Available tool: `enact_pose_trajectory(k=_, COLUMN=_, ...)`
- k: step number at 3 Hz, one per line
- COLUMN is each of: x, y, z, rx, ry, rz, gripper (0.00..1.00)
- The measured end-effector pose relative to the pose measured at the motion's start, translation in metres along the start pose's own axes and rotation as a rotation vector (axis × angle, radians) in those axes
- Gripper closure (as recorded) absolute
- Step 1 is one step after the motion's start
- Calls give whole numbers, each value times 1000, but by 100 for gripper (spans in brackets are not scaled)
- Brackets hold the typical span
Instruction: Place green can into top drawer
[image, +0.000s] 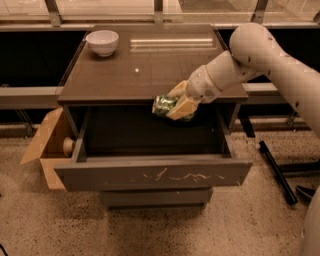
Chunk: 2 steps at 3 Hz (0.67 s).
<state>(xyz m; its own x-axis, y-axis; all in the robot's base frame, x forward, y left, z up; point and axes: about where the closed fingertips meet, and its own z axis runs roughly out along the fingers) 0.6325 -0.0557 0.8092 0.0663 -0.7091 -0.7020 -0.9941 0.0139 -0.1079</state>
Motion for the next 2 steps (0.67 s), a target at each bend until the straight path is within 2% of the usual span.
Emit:
enact_pose_trajectory(k=1, x=-7, y=8, z=2, rx=13, ry=11, rz=-18, gripper=100)
enact_pose_trajectory(k=2, x=-23, y=20, z=1, rx=44, ry=33, rz=-73, gripper=100)
